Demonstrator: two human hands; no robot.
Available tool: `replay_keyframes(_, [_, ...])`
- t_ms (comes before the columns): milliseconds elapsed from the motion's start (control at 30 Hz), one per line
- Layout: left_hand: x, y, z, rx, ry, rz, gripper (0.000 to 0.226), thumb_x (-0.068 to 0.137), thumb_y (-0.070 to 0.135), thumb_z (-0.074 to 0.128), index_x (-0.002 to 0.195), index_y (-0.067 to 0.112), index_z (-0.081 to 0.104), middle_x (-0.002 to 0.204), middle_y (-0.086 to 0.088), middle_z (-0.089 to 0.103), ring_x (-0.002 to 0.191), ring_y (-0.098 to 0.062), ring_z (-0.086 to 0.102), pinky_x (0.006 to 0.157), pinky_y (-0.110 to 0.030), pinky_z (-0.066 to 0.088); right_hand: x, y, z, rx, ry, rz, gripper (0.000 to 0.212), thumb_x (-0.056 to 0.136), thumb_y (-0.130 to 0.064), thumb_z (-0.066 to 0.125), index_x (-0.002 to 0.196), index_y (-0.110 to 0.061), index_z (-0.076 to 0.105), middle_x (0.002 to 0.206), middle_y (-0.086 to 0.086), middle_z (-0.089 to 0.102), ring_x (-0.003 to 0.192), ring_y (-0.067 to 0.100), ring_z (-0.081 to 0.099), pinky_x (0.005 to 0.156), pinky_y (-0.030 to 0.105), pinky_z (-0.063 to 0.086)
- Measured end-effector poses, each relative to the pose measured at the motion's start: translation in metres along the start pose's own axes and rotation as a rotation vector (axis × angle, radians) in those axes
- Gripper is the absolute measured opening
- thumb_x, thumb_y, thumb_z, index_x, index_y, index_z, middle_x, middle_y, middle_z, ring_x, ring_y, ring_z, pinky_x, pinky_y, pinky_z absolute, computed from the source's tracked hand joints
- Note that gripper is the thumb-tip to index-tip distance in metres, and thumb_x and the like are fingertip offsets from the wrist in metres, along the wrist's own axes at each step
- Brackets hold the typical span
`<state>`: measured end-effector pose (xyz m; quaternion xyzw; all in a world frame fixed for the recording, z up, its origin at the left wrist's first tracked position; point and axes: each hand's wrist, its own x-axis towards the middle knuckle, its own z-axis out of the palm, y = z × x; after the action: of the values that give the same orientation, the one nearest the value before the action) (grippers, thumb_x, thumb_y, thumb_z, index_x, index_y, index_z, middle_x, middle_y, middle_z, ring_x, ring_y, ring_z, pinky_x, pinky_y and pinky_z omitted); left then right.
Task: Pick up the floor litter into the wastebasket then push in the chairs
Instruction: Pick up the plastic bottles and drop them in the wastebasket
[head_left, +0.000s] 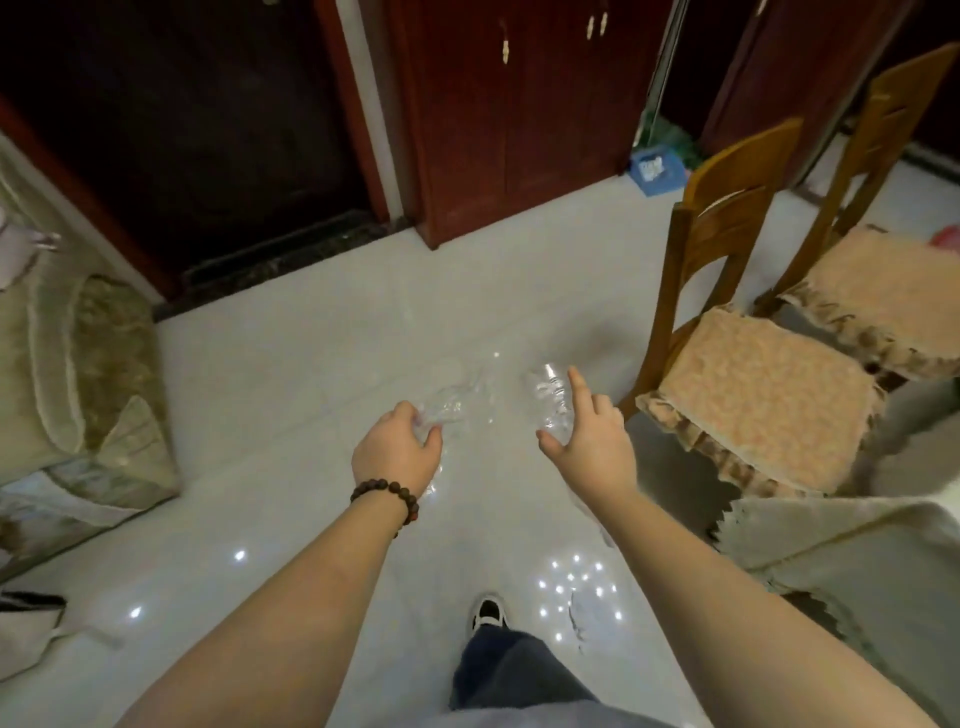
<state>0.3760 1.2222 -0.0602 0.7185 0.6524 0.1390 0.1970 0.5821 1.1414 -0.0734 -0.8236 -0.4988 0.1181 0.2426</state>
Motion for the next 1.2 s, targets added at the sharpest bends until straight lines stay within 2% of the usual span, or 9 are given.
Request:
replay_keyframes(167, [0.123, 0.049, 0.000, -0.003, -0.009, 0.071, 0.024, 0.087, 0.040, 0.058, 0.098, 0.019, 0.057, 0.093, -0.004, 0.064, 0.089, -0.030, 0.061, 0.068, -0.031, 0.042, 0.120, -0.011, -0.014, -0.015, 0.052, 0.043, 0.084, 0.081, -0.049, 0.062, 0.146, -0.033, 0.010, 0.126, 0.008, 0.049, 0.108, 0.027, 0.049, 0.086, 0.041, 0.051])
replay_keyframes(400, [0.296, 0.107, 0.032, 0.005, -0.064, 0.179, 0.026, 0.089, 0.041, 0.056, 0.100, 0.018, 0.056, 0.094, -0.004, 0.064, 0.086, -0.028, 0.060, 0.066, -0.030, 0.043, 0.280, -0.008, 0.001, 0.045, 0.090, 0.155, 0.083, 0.080, -0.040, 0.065, 0.147, -0.023, 0.018, 0.124, 0.012, 0.047, 0.111, 0.032, 0.047, 0.087, 0.039, 0.044])
replay_keyframes(533, [0.417, 0.144, 0.056, 0.011, -0.099, 0.255, 0.027, 0.090, 0.040, 0.055, 0.102, 0.016, 0.056, 0.093, -0.005, 0.063, 0.082, -0.026, 0.059, 0.064, -0.029, 0.041, 0.389, -0.004, 0.026, 0.058, 0.110, 0.215, 0.084, 0.079, -0.038, 0.066, 0.147, -0.024, 0.017, 0.117, 0.012, 0.048, 0.108, 0.033, 0.047, 0.082, 0.040, 0.043])
replay_keyframes(733, [0.608, 0.226, 0.075, 0.063, -0.168, 0.341, 0.028, 0.089, 0.042, 0.055, 0.104, 0.018, 0.055, 0.098, -0.006, 0.063, 0.089, -0.029, 0.060, 0.069, -0.033, 0.046, 0.567, 0.005, 0.018, 0.081, 0.185, 0.355, 0.088, 0.078, -0.039, 0.067, 0.148, -0.027, 0.014, 0.121, 0.014, 0.048, 0.110, 0.035, 0.048, 0.088, 0.044, 0.043])
replay_keyframes(967, [0.748, 0.368, 0.118, 0.048, -0.256, 0.511, 0.028, 0.089, 0.039, 0.056, 0.104, 0.016, 0.057, 0.098, -0.007, 0.063, 0.088, -0.030, 0.060, 0.065, -0.030, 0.039, 0.704, 0.057, -0.028, 0.047, 0.343, 0.517, 0.087, 0.078, -0.038, 0.066, 0.148, -0.027, 0.015, 0.121, 0.014, 0.049, 0.106, 0.035, 0.049, 0.087, 0.043, 0.044])
replay_keyframes(1200, [0.845, 0.519, 0.230, 0.011, -0.347, 0.624, 0.028, 0.088, 0.038, 0.058, 0.103, 0.014, 0.059, 0.094, -0.007, 0.066, 0.083, -0.026, 0.060, 0.064, -0.027, 0.037, 0.836, 0.173, -0.056, 0.088, 0.445, 0.686, 0.085, 0.080, -0.037, 0.066, 0.148, -0.026, 0.016, 0.134, 0.014, 0.044, 0.120, 0.033, 0.042, 0.090, 0.040, 0.041])
